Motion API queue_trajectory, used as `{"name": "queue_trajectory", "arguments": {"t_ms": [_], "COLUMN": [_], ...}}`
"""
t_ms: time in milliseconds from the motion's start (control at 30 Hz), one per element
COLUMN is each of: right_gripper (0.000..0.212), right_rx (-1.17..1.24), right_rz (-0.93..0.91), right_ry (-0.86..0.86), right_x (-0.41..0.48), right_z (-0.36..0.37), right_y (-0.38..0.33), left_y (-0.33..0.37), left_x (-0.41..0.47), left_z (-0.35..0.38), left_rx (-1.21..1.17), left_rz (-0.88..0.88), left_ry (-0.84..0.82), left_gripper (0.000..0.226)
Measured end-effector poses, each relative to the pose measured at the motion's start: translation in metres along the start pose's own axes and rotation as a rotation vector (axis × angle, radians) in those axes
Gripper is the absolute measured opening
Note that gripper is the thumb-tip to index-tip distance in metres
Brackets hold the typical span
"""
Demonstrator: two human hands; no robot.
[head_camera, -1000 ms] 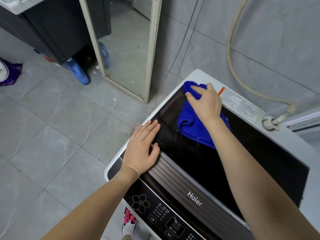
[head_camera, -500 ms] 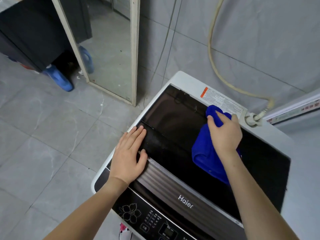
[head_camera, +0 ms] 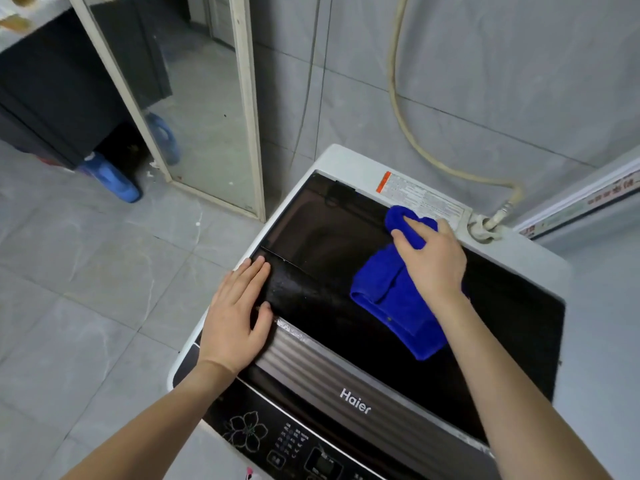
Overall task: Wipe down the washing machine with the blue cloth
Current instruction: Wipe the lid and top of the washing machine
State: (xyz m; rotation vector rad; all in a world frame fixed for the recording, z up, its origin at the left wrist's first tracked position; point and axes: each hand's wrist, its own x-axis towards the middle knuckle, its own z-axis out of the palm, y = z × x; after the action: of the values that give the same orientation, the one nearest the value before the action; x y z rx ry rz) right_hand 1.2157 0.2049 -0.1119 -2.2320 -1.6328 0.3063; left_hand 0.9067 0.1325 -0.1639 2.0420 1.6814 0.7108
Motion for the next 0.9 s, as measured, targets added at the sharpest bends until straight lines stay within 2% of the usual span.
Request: {"name": "queue_trajectory", "arguments": {"t_ms": [100, 200, 467, 567, 667, 800, 867, 900], "right_gripper": [0.042, 0.038, 0.038, 0.041, 0.04, 0.036, 0.035, 0.036], "right_rx": [0.019, 0.009, 0.022, 0.128, 0.175, 0.159, 0.131, 0.108], "right_rz": [0.111, 0.086, -0.21, -0.264, -0.428, -0.648, -0.729, -0.705], "right_ry": [0.074, 0.104, -0.042, -0.127, -0.255, -0.31, -0.314, -0.306], "right_x": [-0.01, 0.008, 0.07, 0.076, 0.05, -0.022, -0.039, -0.032], "right_z": [-0.01, 0.003, 0.063, 0.067, 0.063, 0.052, 0.045, 0.042], "right_y": [0.022, 0.0, -0.131, -0.13, -0.127, -0.107, -0.087, -0.08], "left_y": [0.001, 0.002, 0.003, 0.004, 0.004, 0.004, 0.007, 0.009], "left_x": [0.0, 0.001, 0.001, 0.001, -0.001, -0.005, -0.004, -0.005], "left_z": [0.001, 0.001, 0.0, -0.001, 0.0, -0.004, -0.006, -0.007], "left_rx": [-0.005, -0.005, -0.029, -0.042, -0.091, -0.176, -0.174, -0.172], "left_rz": [0.004, 0.005, 0.001, 0.0, -0.021, -0.211, -0.268, -0.277], "left_ry": [0.018, 0.023, 0.033, 0.04, 0.092, 0.223, 0.215, 0.202], "left_gripper": [0.058, 0.058, 0.059, 0.058, 0.055, 0.052, 0.053, 0.053]}}
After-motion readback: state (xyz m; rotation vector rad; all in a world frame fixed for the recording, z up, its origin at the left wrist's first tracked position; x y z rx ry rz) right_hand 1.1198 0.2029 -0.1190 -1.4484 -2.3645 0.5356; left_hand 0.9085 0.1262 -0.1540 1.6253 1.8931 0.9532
